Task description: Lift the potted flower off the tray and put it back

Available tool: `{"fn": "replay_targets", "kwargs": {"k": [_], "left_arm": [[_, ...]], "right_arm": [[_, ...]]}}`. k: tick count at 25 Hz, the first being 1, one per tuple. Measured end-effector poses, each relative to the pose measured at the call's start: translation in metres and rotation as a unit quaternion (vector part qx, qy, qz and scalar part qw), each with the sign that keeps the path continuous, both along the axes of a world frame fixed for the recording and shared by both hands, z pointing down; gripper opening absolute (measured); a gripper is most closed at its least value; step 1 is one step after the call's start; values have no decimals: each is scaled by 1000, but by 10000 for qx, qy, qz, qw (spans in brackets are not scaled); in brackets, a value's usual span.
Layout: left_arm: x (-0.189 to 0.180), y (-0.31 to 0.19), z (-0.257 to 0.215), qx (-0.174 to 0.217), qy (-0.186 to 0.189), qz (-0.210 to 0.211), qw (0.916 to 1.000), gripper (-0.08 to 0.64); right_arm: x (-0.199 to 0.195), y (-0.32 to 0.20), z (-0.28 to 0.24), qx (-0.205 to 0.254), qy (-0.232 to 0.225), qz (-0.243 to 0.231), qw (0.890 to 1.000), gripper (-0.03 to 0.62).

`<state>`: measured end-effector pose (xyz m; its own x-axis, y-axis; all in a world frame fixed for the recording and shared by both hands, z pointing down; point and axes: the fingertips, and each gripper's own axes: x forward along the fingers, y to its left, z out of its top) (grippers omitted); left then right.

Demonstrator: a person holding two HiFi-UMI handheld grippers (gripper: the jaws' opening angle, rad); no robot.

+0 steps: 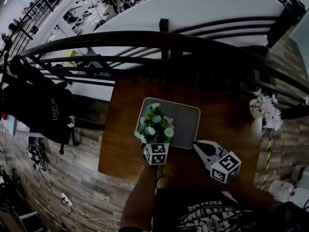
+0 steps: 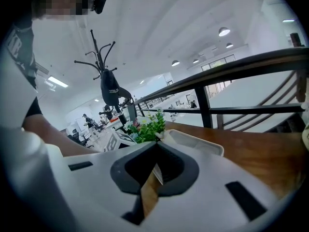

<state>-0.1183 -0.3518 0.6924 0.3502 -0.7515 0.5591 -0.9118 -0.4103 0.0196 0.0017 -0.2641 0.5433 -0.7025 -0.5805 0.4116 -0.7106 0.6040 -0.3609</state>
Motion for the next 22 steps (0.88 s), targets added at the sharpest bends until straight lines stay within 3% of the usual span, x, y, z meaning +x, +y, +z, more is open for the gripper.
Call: {"fn": "replay_targets", "kwargs": {"k": [9,14,19,22], "left_arm": [[15,-29,24,-178,-19,-2,9998,526],[11,-32,34,-332,-297,67,9990,526],[16,-26,28,-373,-242,70,9990,526],[12,-22,13,-292,-110,-135,9994,526]], "right_arm": [[36,-1,10,-166,191,437,9987,-3],[31,-2,9,-161,223,451,9986,-3],[33,-2,-7,-53,184,411,9990,-3],[34,0,-19,30,157,345,9993,-3]]}}
